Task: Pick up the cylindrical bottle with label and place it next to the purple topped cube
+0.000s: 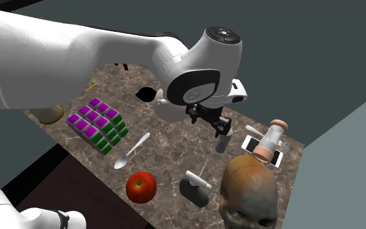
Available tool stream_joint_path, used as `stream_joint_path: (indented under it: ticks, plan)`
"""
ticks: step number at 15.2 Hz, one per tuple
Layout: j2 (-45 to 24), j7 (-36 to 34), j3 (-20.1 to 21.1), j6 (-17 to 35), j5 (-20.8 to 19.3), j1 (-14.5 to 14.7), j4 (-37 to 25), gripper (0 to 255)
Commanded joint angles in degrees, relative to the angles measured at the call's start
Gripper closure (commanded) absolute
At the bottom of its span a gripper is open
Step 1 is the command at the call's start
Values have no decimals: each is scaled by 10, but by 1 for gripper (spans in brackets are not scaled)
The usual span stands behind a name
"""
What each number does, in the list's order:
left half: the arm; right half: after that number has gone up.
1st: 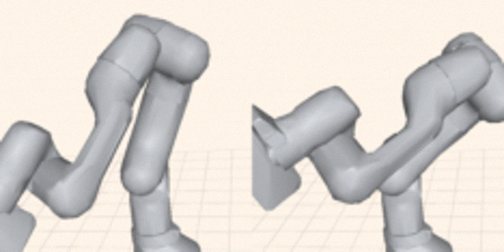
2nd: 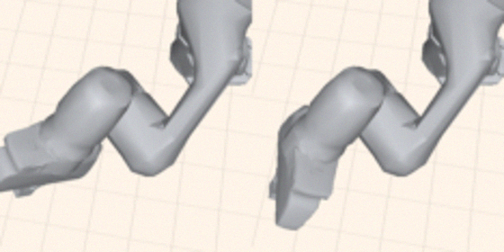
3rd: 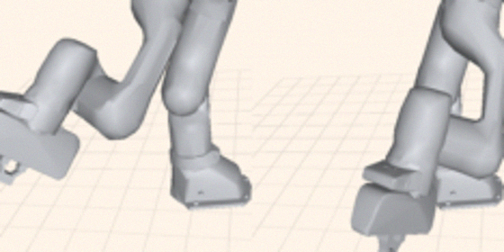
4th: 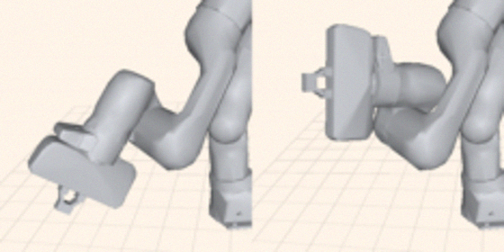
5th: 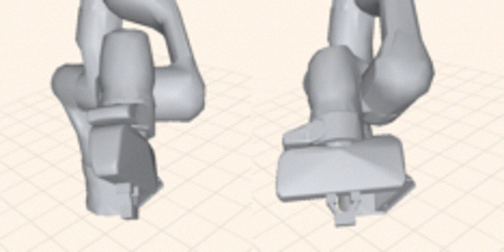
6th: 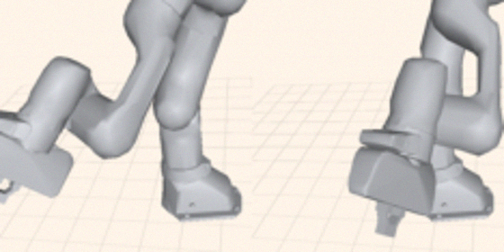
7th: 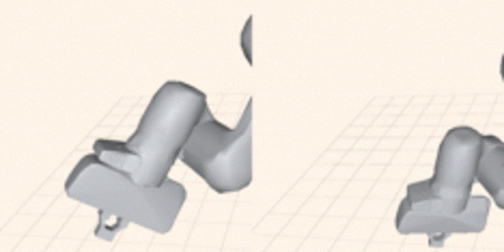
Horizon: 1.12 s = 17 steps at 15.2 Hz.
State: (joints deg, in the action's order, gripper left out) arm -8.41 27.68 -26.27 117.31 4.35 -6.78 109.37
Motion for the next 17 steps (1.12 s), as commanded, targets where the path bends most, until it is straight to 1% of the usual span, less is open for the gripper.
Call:
stream_joint_path:
  ticks: [1,6,7,14,17]
  plan:
    - [-48,25,-2,-1,23,-14,-48,0]
    - [-163,74,4,-16,72,-61,-177,0]
    - [-163,74,5,-16,72,-62,-177,0]
    - [-186,82,12,31,85,-65,-151,0]
    - [-186,82,12,31,85,-65,-151,0]
